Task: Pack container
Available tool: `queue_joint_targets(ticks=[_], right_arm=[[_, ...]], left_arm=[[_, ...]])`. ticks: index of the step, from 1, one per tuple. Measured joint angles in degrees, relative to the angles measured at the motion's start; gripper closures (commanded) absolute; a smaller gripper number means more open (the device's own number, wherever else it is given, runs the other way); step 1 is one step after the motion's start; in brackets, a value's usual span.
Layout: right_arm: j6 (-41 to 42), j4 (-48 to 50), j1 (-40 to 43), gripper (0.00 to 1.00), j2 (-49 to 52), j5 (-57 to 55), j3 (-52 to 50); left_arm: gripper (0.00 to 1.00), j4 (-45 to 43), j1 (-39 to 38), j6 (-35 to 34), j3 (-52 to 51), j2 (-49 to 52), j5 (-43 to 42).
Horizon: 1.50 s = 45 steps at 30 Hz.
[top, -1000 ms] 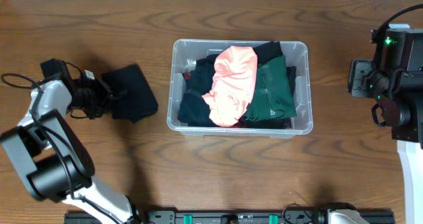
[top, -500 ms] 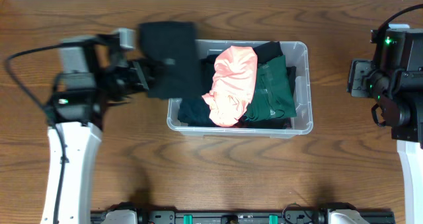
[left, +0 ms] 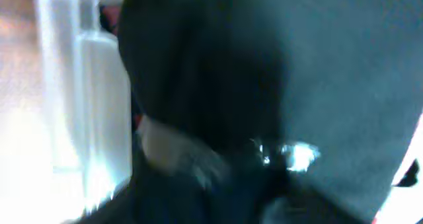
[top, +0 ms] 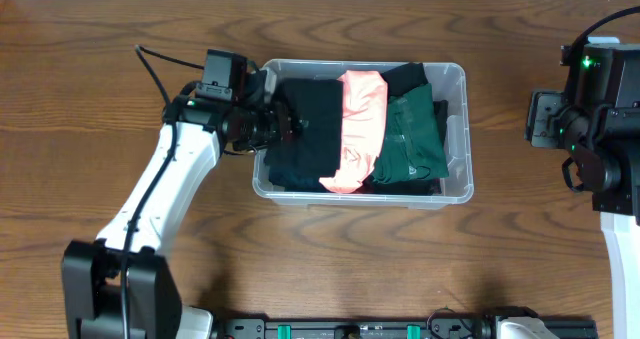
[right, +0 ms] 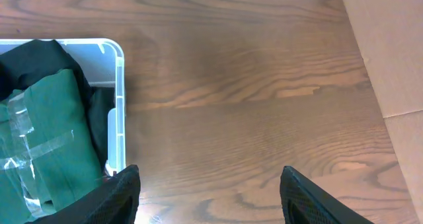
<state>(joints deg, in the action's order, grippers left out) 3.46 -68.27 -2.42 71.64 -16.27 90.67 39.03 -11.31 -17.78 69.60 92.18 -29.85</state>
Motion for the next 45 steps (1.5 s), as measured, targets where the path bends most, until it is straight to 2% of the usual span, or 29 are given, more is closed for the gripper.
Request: queue_joint_targets(ticks=[2,6,12,14,15,17,19,20,21,27,32,33,34,35,39,45], right_arm=[[0.0,0.0,0.0,0.34,0.0,0.0,0.0],[0.0,0.0,0.0,0.34,0.0,0.0,0.0],[0.0,0.0,0.0,0.34,0.0,0.0,0.0],[0.0,0.0,0.0,0.34,0.0,0.0,0.0],[0.0,0.0,0.0,0.34,0.0,0.0,0.0],[0.0,0.0,0.0,0.34,0.0,0.0,0.0],[0.0,0.0,0.0,0.34,0.0,0.0,0.0],[0.0,0.0,0.0,0.34,0.0,0.0,0.0],[0.0,0.0,0.0,0.34,0.0,0.0,0.0],[0.0,-0.1,0.0,0.35,0.0,0.0,0.0],[0.0,-0.1,0.0,0.35,0.0,0.0,0.0],[0.0,-0.1,0.0,0.34,0.0,0.0,0.0],[0.0,-0.1,0.0,0.34,0.0,0.0,0.0],[0.0,-0.1,0.0,0.34,0.0,0.0,0.0],[0.0,-0.1,0.0,0.34,0.0,0.0,0.0],[0.0,0.0,0.0,0.34,0.0,0.0,0.0]], left_arm=[[0.02,4.1,-0.4,-0.4,2.4,-0.7,0.4],[0.02,9.5,-0.4,-0.4,8.9,-3.7,7.3],[0.01,3.5,-1.7,-0.1,17.2,-12.1,14.9],[0.13,2.2,-2.8,0.1,18.5,-13.5,16.1],[0.24,2.0,-3.5,0.2,18.7,-13.3,16.5],[0.53,2.1,-5.0,0.5,18.7,-11.8,17.0],[0.65,2.0,-6.8,1.0,18.4,-8.1,17.4],[0.75,2.2,-7.8,0.9,18.0,-5.5,17.5],[0.8,2.8,-8.8,1.2,17.5,-2.5,17.6],[0.81,7.9,-11.6,-0.4,16.6,15.0,17.9],[0.81,9.4,-11.2,-0.5,18.5,17.8,17.4],[0.78,9.8,-11.2,-0.4,18.7,17.9,17.4],[0.68,10.5,-11.0,-0.2,19.2,17.9,17.3],[0.62,11.1,-10.9,0.3,19.6,17.8,17.2],[0.45,13.6,-10.3,0.8,21.0,15.6,17.7],[0.42,10.0,-13.2,1.1,21.9,6.0,17.9]])
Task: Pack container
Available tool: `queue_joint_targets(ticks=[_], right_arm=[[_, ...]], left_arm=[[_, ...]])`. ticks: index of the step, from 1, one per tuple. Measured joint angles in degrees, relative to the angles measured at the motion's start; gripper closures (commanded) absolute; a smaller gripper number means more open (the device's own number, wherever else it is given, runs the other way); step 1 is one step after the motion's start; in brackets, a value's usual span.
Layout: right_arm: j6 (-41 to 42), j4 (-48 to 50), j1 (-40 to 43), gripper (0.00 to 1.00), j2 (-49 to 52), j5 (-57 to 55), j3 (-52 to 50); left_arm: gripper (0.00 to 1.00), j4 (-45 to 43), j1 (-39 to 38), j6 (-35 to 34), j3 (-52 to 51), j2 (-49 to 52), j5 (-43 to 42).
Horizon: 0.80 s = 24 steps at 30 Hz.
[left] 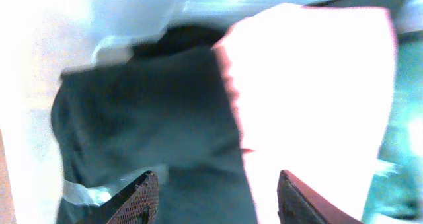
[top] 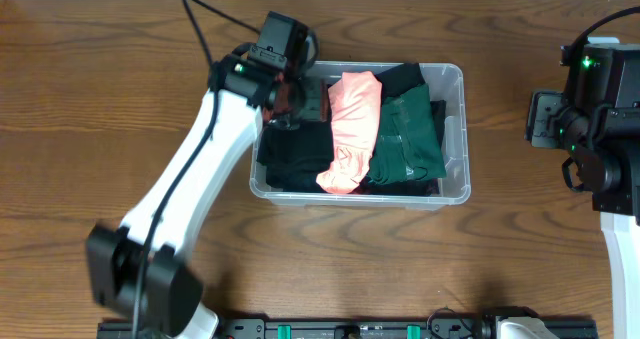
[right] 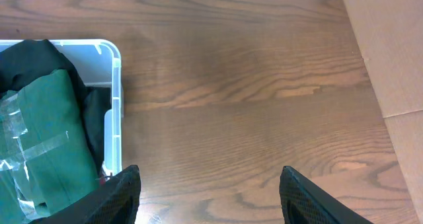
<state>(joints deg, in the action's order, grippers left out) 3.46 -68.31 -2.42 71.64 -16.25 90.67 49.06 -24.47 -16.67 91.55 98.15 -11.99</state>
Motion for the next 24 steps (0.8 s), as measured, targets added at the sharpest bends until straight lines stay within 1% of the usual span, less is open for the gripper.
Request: queue_joint_targets(ticks=[4,6,8,13,19,22,23,24], right_arm=[[0.0,0.0,0.0,0.34,0.0,0.0,0.0],[0.0,0.0,0.0,0.34,0.0,0.0,0.0],[0.0,-0.1,0.0,0.34,0.0,0.0,0.0],[0.0,-0.1,0.0,0.34,0.0,0.0,0.0],[0.0,-0.1,0.0,0.34,0.0,0.0,0.0],[0.0,-0.1,0.0,0.34,0.0,0.0,0.0],[0.0,0.0,0.0,0.34,0.0,0.0,0.0],[0.0,0.0,0.0,0.34,0.0,0.0,0.0]], left_arm=[[0.41,-3.5,-5.9,0.0,1.7,-1.8,-0.1],[0.41,-4.6,-8.1,0.0,1.7,-0.1,-0.2],[0.39,-5.0,-9.7,-0.2,1.7,3.9,-0.3],[0.39,-6.2,-10.1,-2.4,1.8,17.2,-1.5],[0.38,-4.5,-9.3,-2.5,3.1,17.1,-3.8],[0.31,-2.1,-9.3,-1.4,3.8,15.5,-3.2],[0.25,-0.4,-9.4,-0.9,4.1,14.4,-2.4],[0.15,1.3,-9.4,0.0,4.5,12.5,-0.9]])
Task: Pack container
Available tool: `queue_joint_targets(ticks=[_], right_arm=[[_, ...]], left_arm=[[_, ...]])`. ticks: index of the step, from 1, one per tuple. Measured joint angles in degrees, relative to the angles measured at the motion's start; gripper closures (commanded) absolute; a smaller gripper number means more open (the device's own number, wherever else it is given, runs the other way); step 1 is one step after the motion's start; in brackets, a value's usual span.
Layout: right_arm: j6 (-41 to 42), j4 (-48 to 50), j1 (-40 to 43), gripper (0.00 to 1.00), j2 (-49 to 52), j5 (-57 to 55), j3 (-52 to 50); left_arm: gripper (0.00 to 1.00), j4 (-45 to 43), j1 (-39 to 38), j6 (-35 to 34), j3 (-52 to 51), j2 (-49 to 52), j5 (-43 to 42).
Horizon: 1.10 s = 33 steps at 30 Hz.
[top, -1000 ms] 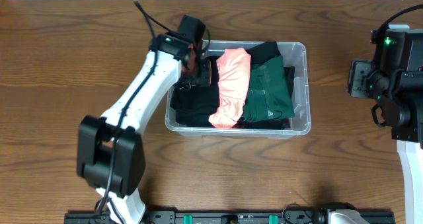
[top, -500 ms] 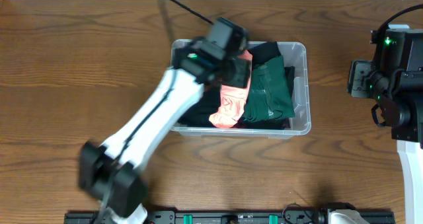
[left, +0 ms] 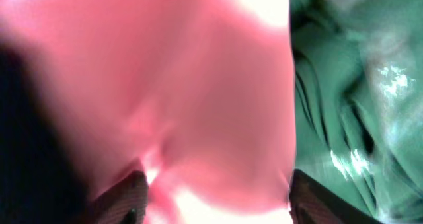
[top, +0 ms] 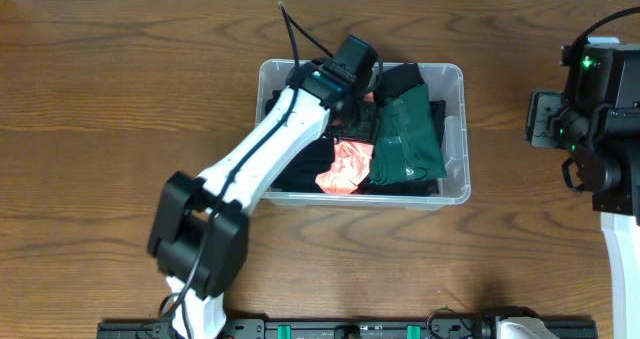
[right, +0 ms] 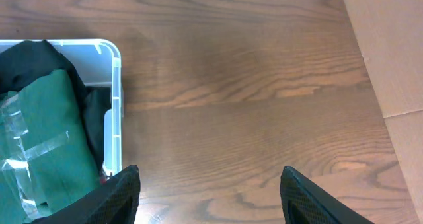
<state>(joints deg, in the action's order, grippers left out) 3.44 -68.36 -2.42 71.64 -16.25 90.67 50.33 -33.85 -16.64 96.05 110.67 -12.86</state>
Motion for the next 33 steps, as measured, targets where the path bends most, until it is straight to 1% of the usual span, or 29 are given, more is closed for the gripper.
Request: queue_joint_targets(ticks=[2,3,4,5,8,10,13,16,17,18,20,25,28,30,33], right_arm=[[0.0,0.0,0.0,0.32,0.0,0.0,0.0],[0.0,0.0,0.0,0.31,0.0,0.1,0.0],[0.0,0.1,0.0,0.3,0.0,0.1,0.0],[0.0,0.2,0.0,0.29,0.0,0.2,0.0],[-0.5,1.4,0.0,0.26,0.0,1.6,0.0],[-1.2,2.3,0.0,0.19,0.1,2.8,0.0],[-2.1,4.3,0.0,0.07,0.9,4.1,0.0],[-2.9,6.9,0.0,0.05,3.3,5.9,0.0],[-3.1,7.1,0.0,0.02,4.5,6.6,0.0],[-3.1,7.3,0.0,0.01,5.6,7.0,0.0],[-3.2,7.3,0.0,0.01,7.8,7.6,0.0],[-2.4,6.7,0.0,0.01,8.3,8.4,-0.3],[-1.7,7.8,0.0,0.01,4.2,9.2,-2.3],[-1.2,9.4,0.0,0.01,-0.8,9.6,-5.6],[-0.7,13.8,-0.1,0.01,-11.8,10.1,-14.6]], left_arm=[[0.04,1.9,0.1,0.7,0.7,-3.9,3.3],[0.01,2.3,0.3,1.0,1.3,-6.9,5.7],[0.0,2.5,0.6,1.2,1.9,-9.7,8.0],[0.02,2.9,1.2,1.6,2.6,-13.0,10.3],[0.02,6.1,4.9,2.0,4.8,-21.9,16.0],[0.02,9.4,9.3,2.0,5.8,-26.1,18.7],[0.02,13.5,17.2,2.1,5.9,-27.8,21.1],[0.02,14.3,24.3,2.1,4.4,-25.6,22.3],[0.02,15.6,26.7,2.1,3.6,-24.4,22.4],[0.02,16.5,28.3,2.1,3.0,-23.5,22.4],[0.02,17.9,31.7,3.2,2.0,-22.0,22.1],[0.02,18.7,36.0,7.1,1.6,-24.0,21.2],[0.02,16.5,36.8,9.5,-0.9,-30.2,18.7],[0.02,14.4,36.9,10.7,-4.6,-36.2,17.4],[0.02,8.2,36.9,12.2,-14.2,-48.3,16.1]])
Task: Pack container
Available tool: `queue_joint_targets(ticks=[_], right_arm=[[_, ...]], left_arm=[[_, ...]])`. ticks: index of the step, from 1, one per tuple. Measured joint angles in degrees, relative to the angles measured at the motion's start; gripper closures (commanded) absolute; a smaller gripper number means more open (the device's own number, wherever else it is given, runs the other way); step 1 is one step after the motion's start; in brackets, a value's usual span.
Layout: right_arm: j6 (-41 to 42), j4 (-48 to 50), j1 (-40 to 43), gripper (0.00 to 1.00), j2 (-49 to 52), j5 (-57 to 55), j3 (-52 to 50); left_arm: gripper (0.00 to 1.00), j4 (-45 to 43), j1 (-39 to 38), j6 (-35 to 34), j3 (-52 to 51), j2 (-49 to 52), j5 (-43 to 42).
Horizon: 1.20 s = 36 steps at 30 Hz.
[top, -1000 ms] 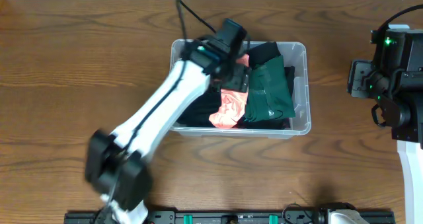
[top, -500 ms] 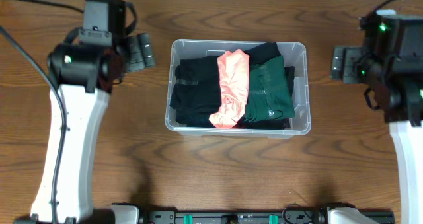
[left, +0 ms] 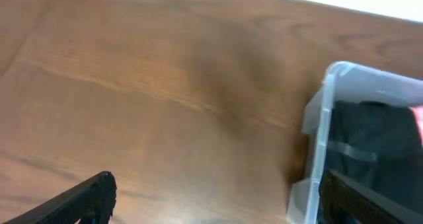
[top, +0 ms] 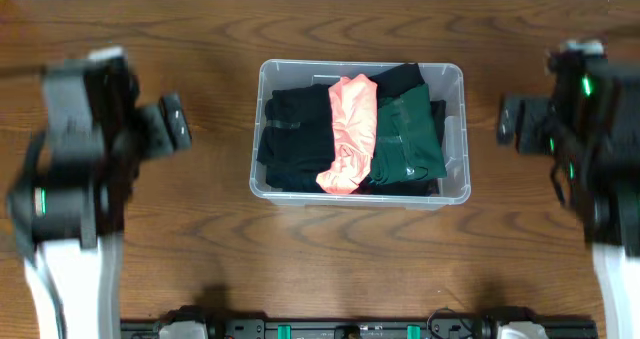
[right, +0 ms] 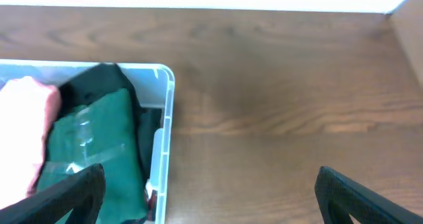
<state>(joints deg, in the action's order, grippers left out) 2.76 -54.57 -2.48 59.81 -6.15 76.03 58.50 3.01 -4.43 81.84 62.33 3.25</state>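
A clear plastic bin [top: 455, 129] sits mid-table, holding a black garment [top: 295, 139] on the left, a coral-pink one [top: 350, 129] in the middle and a green one [top: 405, 139] on the right. My left gripper [left: 218, 204] is open and empty over bare wood, left of the bin's corner [left: 317, 138]. The left arm [top: 90, 149] is blurred at the far left. Right of the bin wall [right: 165, 118], my right gripper [right: 211, 197] stands open over the table, with the green garment [right: 92, 145] just inside.
A pale cardboard box [top: 625, 69] stands at the right edge behind the right arm [top: 580, 139]. A black rail [top: 350, 329] runs along the table's front edge. Bare wood lies on both sides of the bin.
My left gripper was inside the bin over the pink garment; it now stands outside at the far left, open and empty. The right arm has shifted, and its view takes in more of the bin.
My left gripper was first at the bin's left side on the black garment. It was then at the back left corner, then over the pink garment in the middle. Now it is clear of the bin, and the three garments lie side by side inside.
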Motion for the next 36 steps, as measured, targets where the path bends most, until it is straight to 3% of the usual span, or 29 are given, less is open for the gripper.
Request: queue_joint_targets(ticks=[8,12,17,31,36], right_arm=[[0.6,2.8,0.0,0.01,-27.8,0.2,-24.8],[0.7,-1.4,0.0,0.01,-32.7,0.2,-29.8],[0.7,-10.3,0.0,0.01,-34.1,0.2,-32.3],[0.7,-10.7,0.0,0.01,-34.6,0.2,-32.8],[0.7,-3.5,-0.5,0.01,-42.8,2.6,-36.4]], left_arm=[[0.02,-8.9,0.0,-0.3,-30.2,-32.7,-1.9],[0.02,-4.3,0.0,-0.7,-36.7,-41.5,-2.0],[0.02,5.7,0.0,-1.2,-37.8,-45.2,-2.1],[0.02,5.7,0.0,-1.3,-37.9,-45.2,-2.5],[0.02,5.7,0.0,-1.3,-37.9,-45.2,-2.6]])
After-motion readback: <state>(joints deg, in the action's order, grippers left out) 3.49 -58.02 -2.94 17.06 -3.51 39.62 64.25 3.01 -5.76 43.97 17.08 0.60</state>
